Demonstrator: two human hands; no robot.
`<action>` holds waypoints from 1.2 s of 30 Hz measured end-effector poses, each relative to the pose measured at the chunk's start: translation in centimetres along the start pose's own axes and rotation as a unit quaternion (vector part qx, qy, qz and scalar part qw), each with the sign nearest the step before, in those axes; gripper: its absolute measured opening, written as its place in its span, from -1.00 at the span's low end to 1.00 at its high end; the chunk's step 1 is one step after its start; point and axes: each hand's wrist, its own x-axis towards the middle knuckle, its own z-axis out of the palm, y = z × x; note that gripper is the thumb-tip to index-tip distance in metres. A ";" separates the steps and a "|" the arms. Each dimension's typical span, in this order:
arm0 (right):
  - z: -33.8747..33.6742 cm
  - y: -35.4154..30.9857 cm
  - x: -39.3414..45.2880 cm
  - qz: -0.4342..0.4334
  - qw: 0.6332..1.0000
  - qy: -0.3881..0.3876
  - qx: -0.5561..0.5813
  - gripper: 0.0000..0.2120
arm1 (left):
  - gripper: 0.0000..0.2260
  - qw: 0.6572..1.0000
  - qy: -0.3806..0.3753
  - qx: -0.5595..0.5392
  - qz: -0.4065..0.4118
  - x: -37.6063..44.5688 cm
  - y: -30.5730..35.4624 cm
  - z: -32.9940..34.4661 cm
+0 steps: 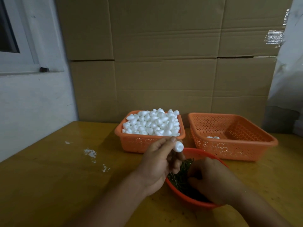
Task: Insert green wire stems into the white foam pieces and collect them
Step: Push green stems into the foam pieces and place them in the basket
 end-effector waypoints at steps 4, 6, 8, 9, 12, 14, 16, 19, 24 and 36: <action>-0.3 -0.3 -0.3 0.003 0.995 0.081 0.056 -0.97 | -0.80 0.999 0.012 -0.020 -0.022 0.1 0.1 -0.1; -0.4 -0.3 -0.5 -0.004 0.986 0.131 0.100 -0.89 | -0.79 0.999 0.017 -0.027 -0.028 0.2 0.2 -0.2; -0.5 -0.5 -0.7 -0.015 0.975 0.166 0.147 -0.85 | -0.78 0.999 0.023 -0.029 -0.034 0.3 0.1 -0.3; -0.5 -0.5 -0.7 -0.021 0.969 0.178 0.170 -0.85 | -0.78 0.999 0.025 -0.028 -0.036 0.3 0.1 -0.3; -0.5 -0.8 -0.8 -0.043 0.950 0.199 0.238 -0.83 | -0.77 0.999 0.028 -0.024 -0.038 0.3 0.0 -0.4; -0.5 -0.9 -0.9 -0.065 0.933 0.210 0.284 -0.81 | -0.76 0.999 0.027 -0.023 -0.037 0.3 0.0 -0.4; -0.6 -1.1 -1.0 -0.085 0.912 0.221 0.335 -0.80 | -0.75 0.999 0.028 -0.024 -0.037 0.4 0.0 -0.4; -0.8 -1.5 -1.3 -0.102 0.876 0.239 0.406 -0.80 | -0.73 0.999 0.028 -0.020 -0.038 0.4 -0.1 -0.4; -0.8 -2.2 -1.5 -0.099 0.836 0.250 0.479 -0.84 | -0.75 0.999 0.016 -0.022 -0.039 0.3 -0.1 -0.3; -0.5 -2.6 -1.3 -0.111 0.822 0.261 0.494 -0.87 | -0.73 0.999 0.019 -0.011 -0.032 0.3 -0.2 -0.3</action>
